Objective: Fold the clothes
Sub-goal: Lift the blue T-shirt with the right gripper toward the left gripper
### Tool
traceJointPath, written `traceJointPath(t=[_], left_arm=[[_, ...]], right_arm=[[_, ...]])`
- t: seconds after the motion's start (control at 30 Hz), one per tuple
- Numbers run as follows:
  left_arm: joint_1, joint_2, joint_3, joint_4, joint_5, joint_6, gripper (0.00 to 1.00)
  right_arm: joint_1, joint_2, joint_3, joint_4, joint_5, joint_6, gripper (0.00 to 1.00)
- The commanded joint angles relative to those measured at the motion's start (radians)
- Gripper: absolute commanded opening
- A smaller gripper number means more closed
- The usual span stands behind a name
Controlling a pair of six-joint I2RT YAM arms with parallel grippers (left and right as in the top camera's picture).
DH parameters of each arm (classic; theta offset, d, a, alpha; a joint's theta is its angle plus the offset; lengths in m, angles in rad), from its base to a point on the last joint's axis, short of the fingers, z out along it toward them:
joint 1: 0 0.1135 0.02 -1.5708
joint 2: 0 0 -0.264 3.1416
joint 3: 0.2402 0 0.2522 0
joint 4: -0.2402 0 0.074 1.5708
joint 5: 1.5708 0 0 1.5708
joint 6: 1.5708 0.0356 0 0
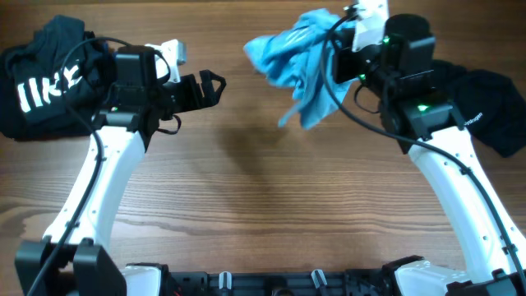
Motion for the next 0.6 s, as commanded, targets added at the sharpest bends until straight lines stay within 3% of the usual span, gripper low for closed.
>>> traceJointPath(t=[0.0, 0.2, 0.47, 0.57], left_arm=[[0.001, -0.066, 0.015, -0.008, 0.073, 0.003, 1.0], [-0.058, -0.077, 0.015, -0.008, 0.249, 0.083, 0.99], [-0.151, -0.076, 0.015, 0.017, 0.227, 0.109, 1.0], [-0.189, -0.076, 0.014, 0.018, 0.112, 0.109, 1.0]], right_arm=[[0.04, -0.01, 0.025, 0.017, -0.018, -0.01, 0.04], [0.047, -0.01, 0.025, 0.01, -0.032, 0.043, 0.04], [0.047, -0.01, 0.025, 0.003, -0.087, 0.063, 0.04], [0.047, -0.01, 0.025, 0.003, -0.098, 0.069, 0.04]])
